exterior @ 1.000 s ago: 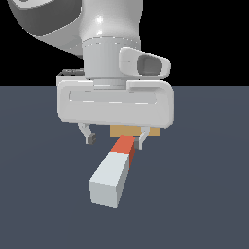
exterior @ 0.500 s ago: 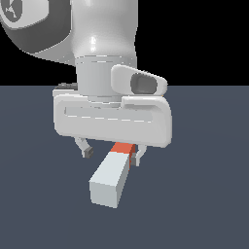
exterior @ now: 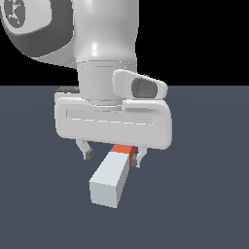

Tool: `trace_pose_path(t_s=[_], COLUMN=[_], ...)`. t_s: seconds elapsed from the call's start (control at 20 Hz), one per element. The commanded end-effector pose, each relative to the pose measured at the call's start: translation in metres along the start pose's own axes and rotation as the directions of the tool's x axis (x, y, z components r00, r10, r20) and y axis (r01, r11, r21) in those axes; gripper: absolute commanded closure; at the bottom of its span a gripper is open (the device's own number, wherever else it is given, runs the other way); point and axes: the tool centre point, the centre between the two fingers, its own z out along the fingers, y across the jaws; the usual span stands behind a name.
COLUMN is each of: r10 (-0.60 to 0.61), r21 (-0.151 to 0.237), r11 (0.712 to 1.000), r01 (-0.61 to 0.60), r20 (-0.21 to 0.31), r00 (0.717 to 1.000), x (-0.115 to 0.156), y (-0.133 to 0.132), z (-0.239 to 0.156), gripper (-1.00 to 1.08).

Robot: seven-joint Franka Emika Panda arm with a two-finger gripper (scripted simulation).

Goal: Insert the peg into the horizontal hole in a box.

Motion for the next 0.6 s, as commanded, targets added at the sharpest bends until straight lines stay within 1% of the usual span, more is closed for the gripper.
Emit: trace_pose_path(t_s=[0.0, 0.3, 0.55], r10=[-0.001, -0.001, -0.002], r21=[0.001, 0.001, 0.001], r11=[1.000, 1.000, 1.000], r01=[0.001, 0.001, 0.002], r20=[0.000, 0.000, 0.000], r00=[1.000, 1.000, 1.000], x=[0.000, 0.000, 0.001], y=[-0.001, -0.001, 0.000], z=[0.009, 0.036, 0.042], gripper=[-0.92, -0.92, -0.92])
